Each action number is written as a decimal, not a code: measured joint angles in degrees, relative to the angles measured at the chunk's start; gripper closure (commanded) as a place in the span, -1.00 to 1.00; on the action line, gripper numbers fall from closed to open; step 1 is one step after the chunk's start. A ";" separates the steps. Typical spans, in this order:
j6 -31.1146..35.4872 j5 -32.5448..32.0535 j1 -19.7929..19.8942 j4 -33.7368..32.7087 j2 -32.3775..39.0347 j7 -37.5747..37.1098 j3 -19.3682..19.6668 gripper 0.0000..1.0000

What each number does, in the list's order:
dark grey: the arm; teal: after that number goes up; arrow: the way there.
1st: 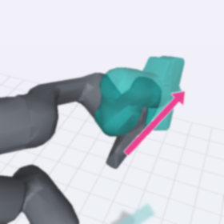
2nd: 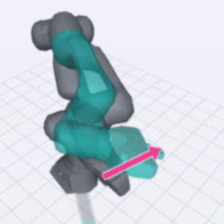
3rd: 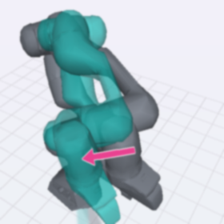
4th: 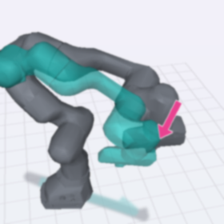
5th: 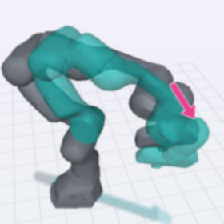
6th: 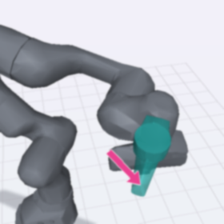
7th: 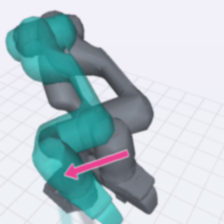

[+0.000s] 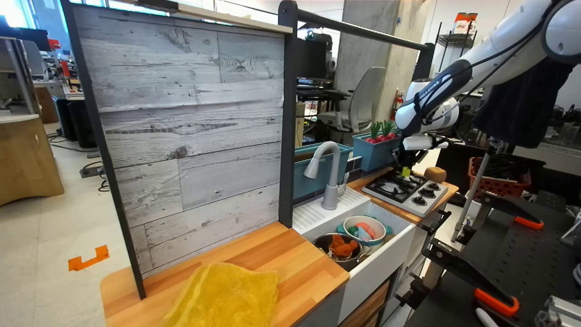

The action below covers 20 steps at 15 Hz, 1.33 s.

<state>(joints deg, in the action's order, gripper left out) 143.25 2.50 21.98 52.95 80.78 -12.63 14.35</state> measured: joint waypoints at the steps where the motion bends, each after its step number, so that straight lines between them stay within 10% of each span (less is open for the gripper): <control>1: 0.30 0.08 0.48 2.52 -2.25 3.95 -1.39 0.82; 10: 0.45 0.58 4.39 27.33 -21.09 31.30 -16.11 0.82; 18: 17.18 1.45 0.42 50.86 -23.96 33.51 -23.93 0.82; 19: 19.36 1.45 -0.32 52.74 -23.95 33.14 -24.33 -0.18; 20: 21.07 1.44 -0.98 54.19 -23.93 32.68 -24.61 -0.20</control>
<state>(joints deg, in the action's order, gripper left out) 164.32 3.95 20.99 107.14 56.85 20.05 -10.26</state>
